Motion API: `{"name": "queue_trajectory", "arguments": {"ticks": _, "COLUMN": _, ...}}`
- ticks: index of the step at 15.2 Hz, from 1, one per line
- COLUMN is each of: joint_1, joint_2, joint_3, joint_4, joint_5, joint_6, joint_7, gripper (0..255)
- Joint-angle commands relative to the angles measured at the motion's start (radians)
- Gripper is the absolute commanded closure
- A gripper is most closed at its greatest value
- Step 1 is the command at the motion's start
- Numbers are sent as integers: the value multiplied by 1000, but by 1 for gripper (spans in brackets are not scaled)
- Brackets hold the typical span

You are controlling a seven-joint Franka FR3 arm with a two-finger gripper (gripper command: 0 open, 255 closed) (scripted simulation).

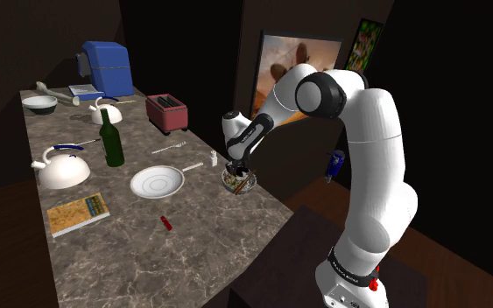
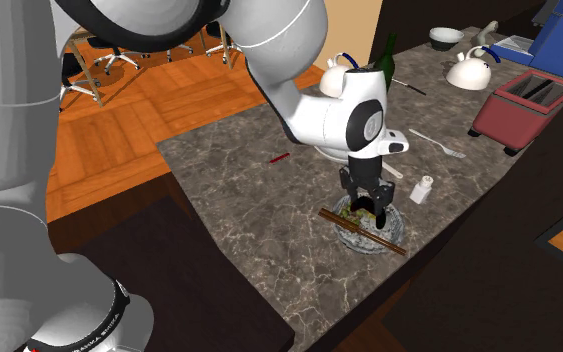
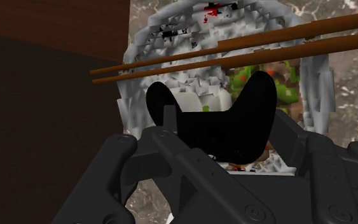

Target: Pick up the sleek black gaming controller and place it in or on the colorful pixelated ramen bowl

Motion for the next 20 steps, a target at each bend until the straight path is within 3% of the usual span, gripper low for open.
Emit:
{"name": "queue_trajectory", "arguments": {"ticks": 1, "joint_1": 1, "joint_2": 2, "joint_3": -1, "joint_4": 0, "joint_5": -1, "joint_6": 3, "joint_7": 2, "gripper": 255}}
{"name": "queue_trajectory", "arguments": {"ticks": 6, "joint_1": 1, "joint_2": 2, "joint_3": -1, "joint_4": 0, "joint_5": -1, "joint_6": 3, "joint_7": 2, "gripper": 255}}
{"name": "queue_trajectory", "arguments": {"ticks": 7, "joint_1": 1, "joint_2": 2, "joint_3": -1, "joint_4": 0, "joint_5": -1, "joint_6": 3, "joint_7": 2, "gripper": 0}}
{"name": "queue_trajectory", "arguments": {"ticks": 12, "joint_1": 1, "joint_2": 2, "joint_3": -1, "joint_4": 0, "joint_5": -1, "joint_6": 3, "joint_7": 2, "gripper": 0}}
{"name": "queue_trajectory", "arguments": {"ticks": 16, "joint_1": 12, "joint_2": -97, "joint_3": 20, "joint_4": -14, "joint_5": 25, "joint_6": -87, "joint_7": -15, "gripper": 0}}
{"name": "queue_trajectory", "arguments": {"ticks": 20, "joint_1": 12, "joint_2": -97, "joint_3": 20, "joint_4": -14, "joint_5": 25, "joint_6": -87, "joint_7": -15, "gripper": 0}}
